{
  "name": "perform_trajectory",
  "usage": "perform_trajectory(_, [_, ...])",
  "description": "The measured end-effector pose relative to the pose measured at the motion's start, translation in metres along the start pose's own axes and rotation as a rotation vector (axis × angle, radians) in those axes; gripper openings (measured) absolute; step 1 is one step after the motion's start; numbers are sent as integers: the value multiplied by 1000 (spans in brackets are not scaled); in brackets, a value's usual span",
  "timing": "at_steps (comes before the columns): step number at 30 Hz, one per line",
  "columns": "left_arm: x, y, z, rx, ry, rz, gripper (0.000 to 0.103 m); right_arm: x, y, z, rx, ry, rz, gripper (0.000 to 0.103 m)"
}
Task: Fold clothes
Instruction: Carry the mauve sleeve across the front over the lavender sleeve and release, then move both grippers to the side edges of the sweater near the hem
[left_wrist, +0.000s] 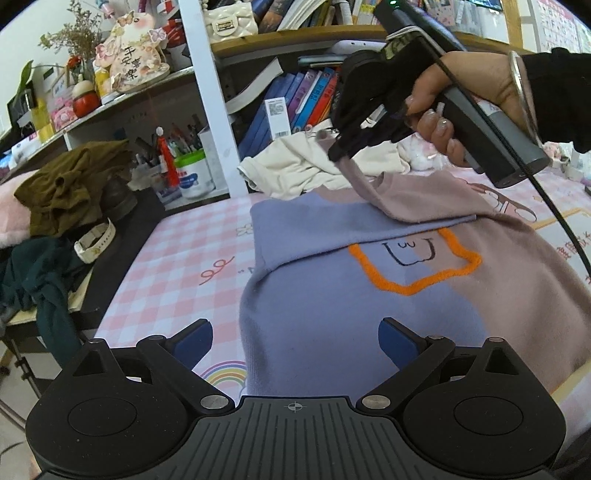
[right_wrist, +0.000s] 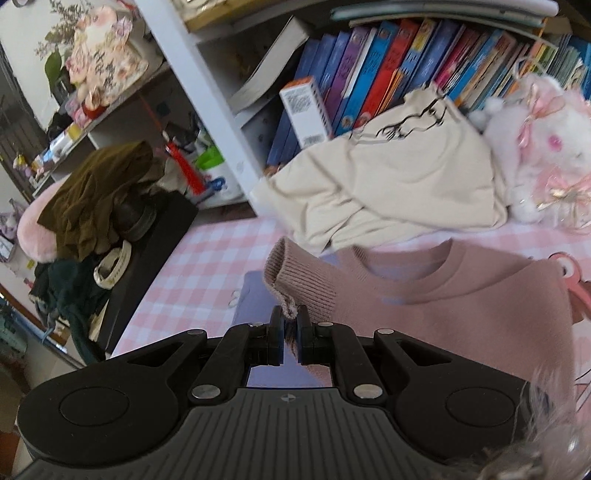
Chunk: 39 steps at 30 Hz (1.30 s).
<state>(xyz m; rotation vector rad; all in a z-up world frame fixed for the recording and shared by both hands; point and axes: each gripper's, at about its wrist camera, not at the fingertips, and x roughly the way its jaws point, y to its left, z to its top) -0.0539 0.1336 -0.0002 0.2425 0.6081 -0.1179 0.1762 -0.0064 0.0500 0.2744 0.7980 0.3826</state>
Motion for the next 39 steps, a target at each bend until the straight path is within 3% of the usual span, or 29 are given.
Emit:
perform_trajectory(4, [0,0,-1,12,-1,-7,98,3,2,-6,3,11,18,15])
perform_trajectory(7, [1,2,1,7,-2,-11,98,-5,1,-8,5,-7,54,36])
perform_trajectory(16, [8,4,5,-18,1,-47,98,-39,-16,-28,6,-17,21,40])
perform_trajectory(22, [17,8,4,-18,43,-62,98,-71,-38,-68,-17,22,-55,44])
perform_trajectory(27, [27,14,-3,-15,114,-58,98,-108,-66,-116,20,55,-181,51])
perform_trajectory(34, [33,42,-15,-168,184,-65,98,-157,-106,-183,107,95,-353,52])
perform_trajectory(39, [39,55,-21,-258,226,-88,97,-171,-120,-208,204,111,-373,52])
